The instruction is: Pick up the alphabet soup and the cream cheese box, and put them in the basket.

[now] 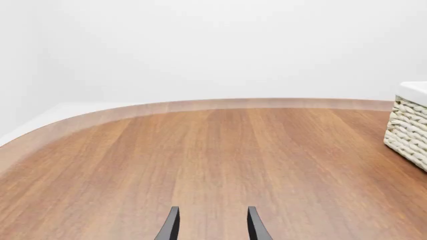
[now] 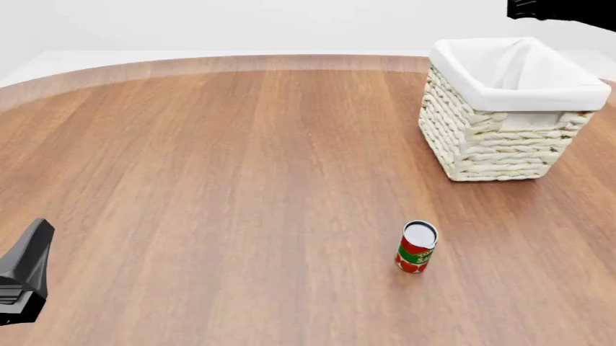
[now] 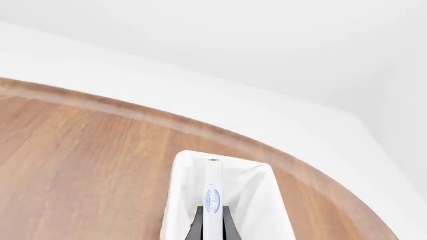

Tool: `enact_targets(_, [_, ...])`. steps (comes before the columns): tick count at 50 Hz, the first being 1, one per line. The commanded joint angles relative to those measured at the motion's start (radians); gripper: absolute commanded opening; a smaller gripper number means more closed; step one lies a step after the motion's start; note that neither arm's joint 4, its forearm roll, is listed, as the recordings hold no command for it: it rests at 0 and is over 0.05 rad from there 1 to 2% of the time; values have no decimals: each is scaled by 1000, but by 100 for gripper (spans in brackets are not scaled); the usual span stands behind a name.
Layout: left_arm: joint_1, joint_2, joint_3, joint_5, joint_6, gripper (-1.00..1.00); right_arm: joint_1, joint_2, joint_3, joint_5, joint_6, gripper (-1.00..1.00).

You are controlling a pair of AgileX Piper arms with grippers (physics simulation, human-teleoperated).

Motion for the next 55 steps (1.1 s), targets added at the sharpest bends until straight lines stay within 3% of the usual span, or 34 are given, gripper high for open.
enact_targets(1, [0, 0, 0, 0, 0, 100, -39, 73, -73, 25, 12, -100])
enact_targets(32, [0, 0, 0, 0, 0, 100, -93, 322, -293, 114, 0, -100])
enact_targets(55, [0, 0, 0, 0, 0, 100, -108, 440, -384, 154, -20, -100])
